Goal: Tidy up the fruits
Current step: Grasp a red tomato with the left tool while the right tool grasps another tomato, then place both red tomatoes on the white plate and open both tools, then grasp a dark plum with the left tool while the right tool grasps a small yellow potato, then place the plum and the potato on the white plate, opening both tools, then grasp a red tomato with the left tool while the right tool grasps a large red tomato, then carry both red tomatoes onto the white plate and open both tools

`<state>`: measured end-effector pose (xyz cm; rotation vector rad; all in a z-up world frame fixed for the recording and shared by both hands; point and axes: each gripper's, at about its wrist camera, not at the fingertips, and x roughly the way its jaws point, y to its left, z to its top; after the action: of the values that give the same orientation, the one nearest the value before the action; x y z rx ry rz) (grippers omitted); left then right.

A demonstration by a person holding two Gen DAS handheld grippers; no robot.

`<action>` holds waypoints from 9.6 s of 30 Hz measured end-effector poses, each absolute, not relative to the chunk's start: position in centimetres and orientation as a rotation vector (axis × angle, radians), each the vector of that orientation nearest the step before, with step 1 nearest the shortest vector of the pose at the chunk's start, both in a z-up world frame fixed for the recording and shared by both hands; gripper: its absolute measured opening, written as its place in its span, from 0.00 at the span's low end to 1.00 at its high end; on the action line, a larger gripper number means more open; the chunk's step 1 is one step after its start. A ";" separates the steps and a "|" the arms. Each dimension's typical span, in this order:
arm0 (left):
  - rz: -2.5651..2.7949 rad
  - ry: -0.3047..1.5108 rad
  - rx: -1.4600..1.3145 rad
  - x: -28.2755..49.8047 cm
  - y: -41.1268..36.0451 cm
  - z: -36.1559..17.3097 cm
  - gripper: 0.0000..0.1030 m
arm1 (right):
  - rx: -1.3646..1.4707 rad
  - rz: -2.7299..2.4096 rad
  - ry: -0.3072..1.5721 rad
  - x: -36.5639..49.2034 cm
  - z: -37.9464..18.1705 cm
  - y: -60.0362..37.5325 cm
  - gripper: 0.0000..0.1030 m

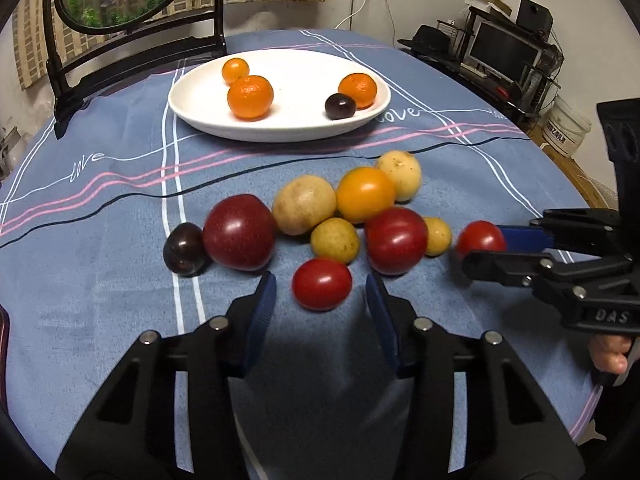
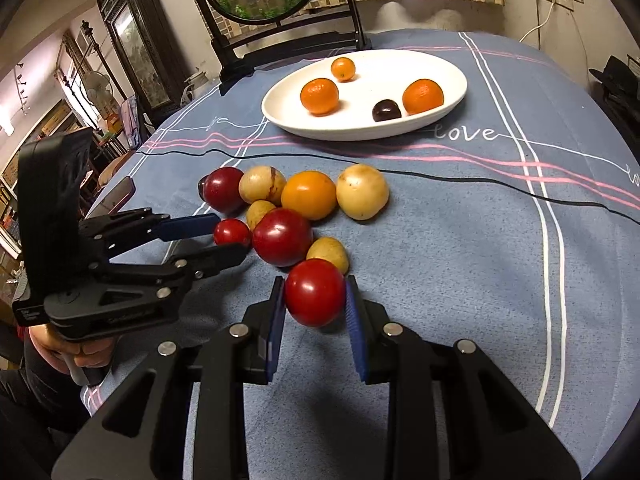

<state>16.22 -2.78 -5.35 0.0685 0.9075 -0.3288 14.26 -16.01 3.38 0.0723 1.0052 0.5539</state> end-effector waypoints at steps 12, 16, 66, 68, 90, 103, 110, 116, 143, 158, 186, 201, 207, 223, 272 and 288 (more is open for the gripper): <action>-0.324 0.929 0.082 17.0 -3.2 -6.0 0.32 | 0.075 0.556 0.987 14.0 3.7 -16.0 0.28; -0.327 0.930 0.079 16.9 -3.2 -6.0 0.31 | 0.074 0.552 0.988 14.1 3.7 -16.1 0.28; -0.031 0.819 -0.155 32.5 2.6 0.7 0.88 | 0.026 0.407 0.790 29.8 5.7 -10.9 0.54; -0.039 0.801 -0.154 30.8 2.8 1.4 0.92 | 0.023 0.420 0.789 28.8 6.2 -11.2 0.54; 0.064 0.796 -0.113 21.0 6.8 -1.8 0.95 | -0.269 0.616 0.826 16.0 4.9 -10.3 0.54; 0.055 0.798 -0.088 20.5 6.7 -1.7 0.95 | -0.313 0.632 0.962 15.2 2.3 -12.2 0.45; 0.058 0.813 -0.152 20.6 7.7 -1.9 0.95 | -0.310 0.608 0.954 15.6 2.0 -12.3 0.34; 0.073 0.796 -0.149 20.5 8.1 -1.6 0.95 | -0.335 0.603 0.924 15.9 1.7 -11.9 0.24; -0.260 0.866 0.271 19.2 3.3 -5.8 0.47 | -0.160 0.585 0.988 16.9 2.4 -13.8 0.24; -0.337 0.830 0.337 20.9 1.6 -5.9 0.36 | -0.169 0.586 0.993 16.7 2.3 -13.8 0.24; -0.280 0.729 -0.070 27.9 0.9 0.8 0.29 | 0.089 0.445 0.771 25.5 6.4 -14.4 0.24; -0.111 0.686 -0.102 27.1 3.1 1.6 0.98 | 0.050 0.404 0.746 27.5 6.7 -14.2 0.59; -0.045 0.672 -0.095 22.9 5.5 0.7 0.98 | 0.030 0.497 0.771 22.6 6.5 -14.1 0.59; 0.041 0.732 -0.121 21.5 6.7 -1.3 0.98 | -0.062 0.598 0.904 17.6 4.3 -12.2 0.59; -0.206 0.852 0.110 21.8 1.0 -4.8 0.43 | 0.039 0.569 0.911 17.9 4.4 -14.0 0.39; -0.252 0.852 0.052 22.8 1.4 -5.6 0.42 | 0.029 0.571 0.905 17.6 4.5 -13.9 0.39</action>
<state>22.78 1.38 -5.60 0.0525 0.8517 -0.2524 17.57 -13.91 4.52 0.0290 0.9055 0.5705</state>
